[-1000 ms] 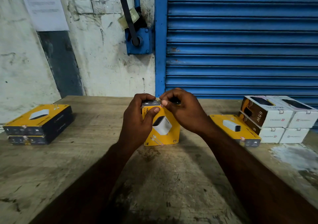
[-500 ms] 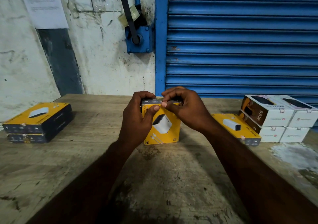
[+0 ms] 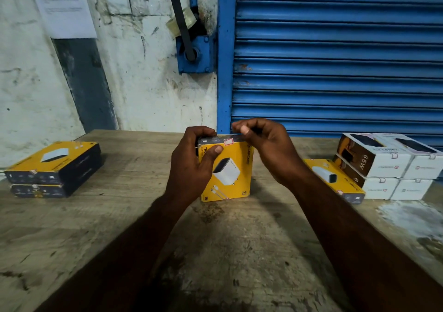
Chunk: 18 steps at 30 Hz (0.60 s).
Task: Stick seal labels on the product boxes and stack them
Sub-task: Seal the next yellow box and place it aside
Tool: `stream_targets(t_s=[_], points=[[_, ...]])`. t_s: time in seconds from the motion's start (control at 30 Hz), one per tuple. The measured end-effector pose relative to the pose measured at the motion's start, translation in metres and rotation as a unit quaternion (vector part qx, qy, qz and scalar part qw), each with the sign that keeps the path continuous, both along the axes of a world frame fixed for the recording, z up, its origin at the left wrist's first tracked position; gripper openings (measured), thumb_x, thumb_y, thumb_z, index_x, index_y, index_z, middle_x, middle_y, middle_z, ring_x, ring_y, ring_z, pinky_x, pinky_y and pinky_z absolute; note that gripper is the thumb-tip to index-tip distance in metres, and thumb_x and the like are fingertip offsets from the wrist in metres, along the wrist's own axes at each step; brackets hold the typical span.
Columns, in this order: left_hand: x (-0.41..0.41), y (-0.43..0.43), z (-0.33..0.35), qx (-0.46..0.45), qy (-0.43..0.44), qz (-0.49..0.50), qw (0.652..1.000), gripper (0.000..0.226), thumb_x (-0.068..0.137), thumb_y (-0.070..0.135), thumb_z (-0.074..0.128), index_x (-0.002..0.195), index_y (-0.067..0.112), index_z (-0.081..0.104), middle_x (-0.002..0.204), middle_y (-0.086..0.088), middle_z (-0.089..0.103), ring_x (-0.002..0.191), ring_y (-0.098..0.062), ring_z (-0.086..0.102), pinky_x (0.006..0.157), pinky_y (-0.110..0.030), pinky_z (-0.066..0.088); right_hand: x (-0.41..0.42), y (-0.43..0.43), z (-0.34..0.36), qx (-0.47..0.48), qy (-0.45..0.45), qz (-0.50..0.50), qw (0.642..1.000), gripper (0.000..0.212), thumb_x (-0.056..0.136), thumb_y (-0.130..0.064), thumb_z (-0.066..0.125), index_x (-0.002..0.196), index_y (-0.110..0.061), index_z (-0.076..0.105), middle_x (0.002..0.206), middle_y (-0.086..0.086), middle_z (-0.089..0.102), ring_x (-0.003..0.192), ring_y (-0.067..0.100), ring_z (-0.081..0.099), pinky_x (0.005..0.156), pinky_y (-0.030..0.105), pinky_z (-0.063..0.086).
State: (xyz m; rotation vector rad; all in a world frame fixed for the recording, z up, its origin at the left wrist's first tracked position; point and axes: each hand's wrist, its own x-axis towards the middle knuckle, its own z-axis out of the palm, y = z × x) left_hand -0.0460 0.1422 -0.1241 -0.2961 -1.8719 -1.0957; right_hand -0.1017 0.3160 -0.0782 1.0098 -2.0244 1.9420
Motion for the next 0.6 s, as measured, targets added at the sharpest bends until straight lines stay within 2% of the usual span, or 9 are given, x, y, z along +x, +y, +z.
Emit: stream_targets(t_s=[0.07, 0.2, 0.33, 0.47, 0.6], points=[[-0.001, 0.0, -0.001, 0.0, 0.0, 0.0, 1.0, 0.03, 0.091, 0.023, 0.069, 0.117, 0.014, 0.057, 0.108, 0.006, 0.067, 0.096, -0.004, 0.066, 0.079, -0.015, 0.049, -0.001, 0.001, -0.002, 0.037, 0.029, -0.013, 0.999, 0.011, 0.094, -0.008, 0.067, 0.097, -0.017, 0.072, 0.109, -0.004, 0.072, 0.103, 0.001, 0.067, 0.092, 0.021, 0.054], [-0.001, 0.001, -0.001, 0.005, 0.003, -0.004, 1.0, 0.03, 0.09, 0.02, 0.071, 0.116, 0.013, 0.058, 0.108, 0.004, 0.068, 0.097, -0.006, 0.067, 0.08, -0.016, 0.05, -0.002, -0.003, -0.009, 0.108, 0.118, -0.082, 0.984, 0.013, 0.085, -0.013, 0.08, 0.097, -0.014, 0.076, 0.111, 0.002, 0.069, 0.106, 0.007, 0.065, 0.093, 0.018, 0.05], [-0.001, 0.001, -0.001, 0.001, 0.002, -0.002, 1.0, 0.03, 0.091, 0.014, 0.073, 0.117, 0.012, 0.058, 0.109, 0.004, 0.067, 0.097, -0.005, 0.066, 0.08, -0.014, 0.05, -0.002, -0.005, -0.01, 0.084, 0.109, -0.082, 0.987, 0.009, 0.083, -0.01, 0.081, 0.088, -0.016, 0.077, 0.109, 0.002, 0.069, 0.105, 0.007, 0.065, 0.091, 0.019, 0.051], [0.0, 0.001, -0.001, -0.001, 0.005, -0.003, 1.0, 0.03, 0.091, 0.017, 0.071, 0.117, 0.013, 0.058, 0.108, 0.004, 0.067, 0.096, -0.005, 0.066, 0.08, -0.015, 0.05, -0.002, -0.006, -0.011, 0.06, 0.099, -0.073, 0.991, 0.01, 0.081, -0.003, 0.08, 0.089, -0.009, 0.078, 0.107, 0.005, 0.07, 0.102, 0.005, 0.066, 0.088, 0.014, 0.05], [0.0, 0.0, -0.001, -0.003, 0.008, 0.0, 1.0, 0.029, 0.09, 0.019, 0.071, 0.116, 0.013, 0.058, 0.108, 0.005, 0.067, 0.096, -0.004, 0.066, 0.08, -0.015, 0.05, -0.003, -0.006, -0.013, 0.048, 0.101, -0.066, 0.992, 0.011, 0.081, -0.001, 0.08, 0.088, -0.01, 0.078, 0.106, 0.002, 0.07, 0.102, 0.004, 0.065, 0.087, 0.017, 0.051]])
